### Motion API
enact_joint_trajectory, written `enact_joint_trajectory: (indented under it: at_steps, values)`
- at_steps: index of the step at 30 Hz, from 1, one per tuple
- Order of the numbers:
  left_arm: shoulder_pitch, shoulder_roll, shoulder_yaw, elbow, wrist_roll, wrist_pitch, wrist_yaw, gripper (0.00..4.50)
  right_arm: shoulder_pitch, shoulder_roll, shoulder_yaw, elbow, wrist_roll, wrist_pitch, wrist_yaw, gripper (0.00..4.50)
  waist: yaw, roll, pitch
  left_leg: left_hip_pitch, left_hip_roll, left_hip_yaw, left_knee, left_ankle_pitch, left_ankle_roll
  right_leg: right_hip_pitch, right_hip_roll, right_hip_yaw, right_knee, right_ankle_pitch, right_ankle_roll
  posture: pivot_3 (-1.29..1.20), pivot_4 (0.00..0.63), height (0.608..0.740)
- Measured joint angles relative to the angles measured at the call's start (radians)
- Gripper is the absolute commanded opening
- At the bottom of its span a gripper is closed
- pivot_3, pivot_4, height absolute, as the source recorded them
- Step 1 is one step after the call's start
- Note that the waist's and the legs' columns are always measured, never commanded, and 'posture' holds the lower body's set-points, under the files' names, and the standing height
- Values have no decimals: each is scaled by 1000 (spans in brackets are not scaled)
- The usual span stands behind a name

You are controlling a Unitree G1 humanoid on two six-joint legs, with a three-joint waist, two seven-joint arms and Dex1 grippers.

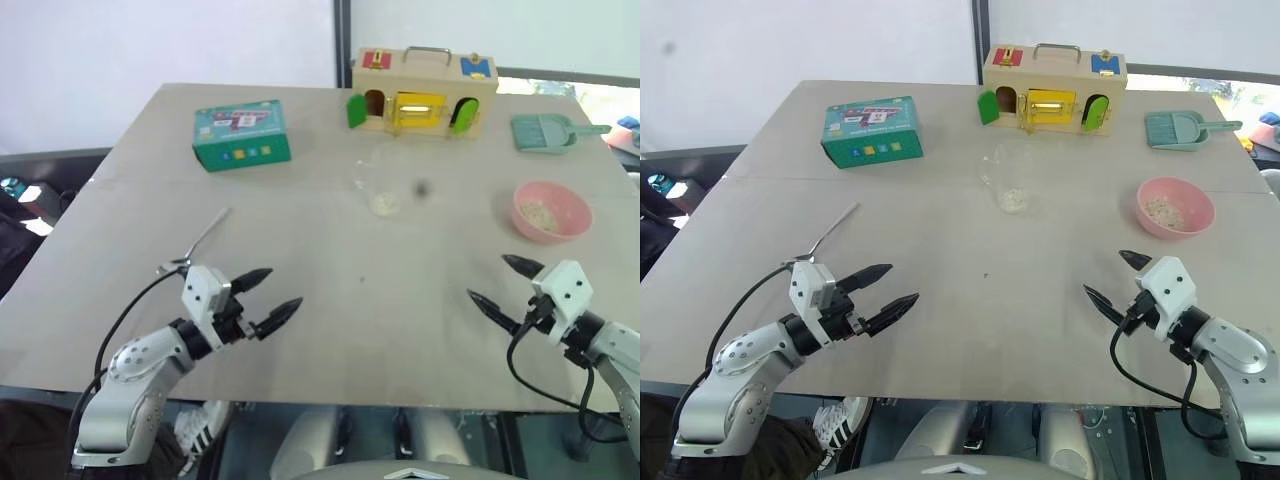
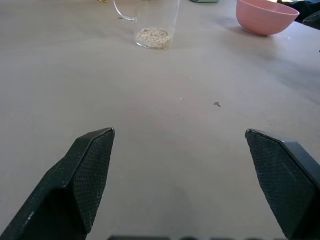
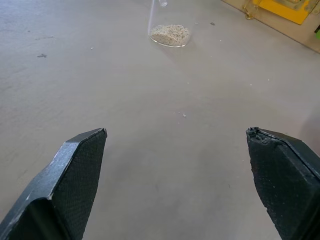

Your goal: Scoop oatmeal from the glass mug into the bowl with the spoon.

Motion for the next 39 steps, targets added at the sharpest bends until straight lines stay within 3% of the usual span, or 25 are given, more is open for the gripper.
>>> enact_joint_trajectory:
  at_steps: [2, 4, 6, 10, 14, 22, 28, 33, 38, 39]
  values:
    - [-11, -8, 0, 2, -1, 9, 11, 4463, -1, 2, 0, 0, 2, 0, -1, 4500, 0, 0, 0, 0, 0, 0, 0, 0, 0, 0, 0, 0, 0, 0, 0, 0, 150, 740]
    - [-96, -76, -7, 5, -7, 42, 81, 4463, -52, 37, 15, -4, 18, -5, -1, 4500, 4, -1, 1, 0, 0, -1, 1, 0, 0, 0, 0, -1, 0, 0, 1, 0, 150, 740]
    - [-198, -139, -25, 5, -5, 74, 185, 4463, -144, 73, 58, -64, 100, 5, 14, 4500, 1, -1, 1, 0, 0, -1, 2, 0, 0, 1, 0, -1, 0, 1, 0, 0, 150, 740]
    - [-308, -172, 13, 34, 17, 172, 373, 4463, -288, 81, 122, -220, 256, 70, 33, 4500, -5, -2, 1, 0, 1, -1, 2, 4, -3, 0, 2, -1, 1, 1, 0, 0, 150, 740]
    - [-391, -79, 88, 87, 1, 388, 471, 4463, -360, 53, 158, -270, 312, 113, 50, 4500, 1, -4, 1, -2, 0, -3, 0, 5, 0, -2, 2, -3, 0, 1, 0, 0, 150, 740]
    - [-480, 80, 124, 182, -8, 572, 460, 4463, -339, 36, 176, -250, 294, 81, 114, 4500, -2, -5, 1, -1, -1, -3, 0, 5, 0, -1, 1, -2, 1, 1, 0, 0, 150, 740]
    - [-602, 221, 52, 396, 89, 668, 455, 4463, -262, 46, 178, -238, 261, 21, 130, 4500, -1, -5, 1, -2, -2, -3, -1, 5, 0, -2, 0, -2, 1, 1, 0, 0, 150, 740]
    - [-668, 253, -7, 612, 139, 651, 354, 4463, -179, 44, 173, -244, 235, -16, 132, 4500, 0, -5, 1, -2, -2, -3, -1, 3, -4, -2, 0, -2, 1, 1, 0, 0, 150, 740]
    - [-761, 304, -75, 776, 168, 607, 169, 2264, -139, 42, 171, -251, 208, -43, 127, 4500, -1, -6, 1, -1, -2, -3, 0, 3, -4, -2, 0, -2, 2, 1, 0, 0, 150, 740]
    - [-776, 304, -84, 802, 179, 593, 151, 1635, -136, 42, 171, -251, 201, -44, 125, 4500, 0, -6, 1, -1, -2, -3, 0, 3, -4, -2, 0, -2, 2, 1, 0, 0, 150, 740]
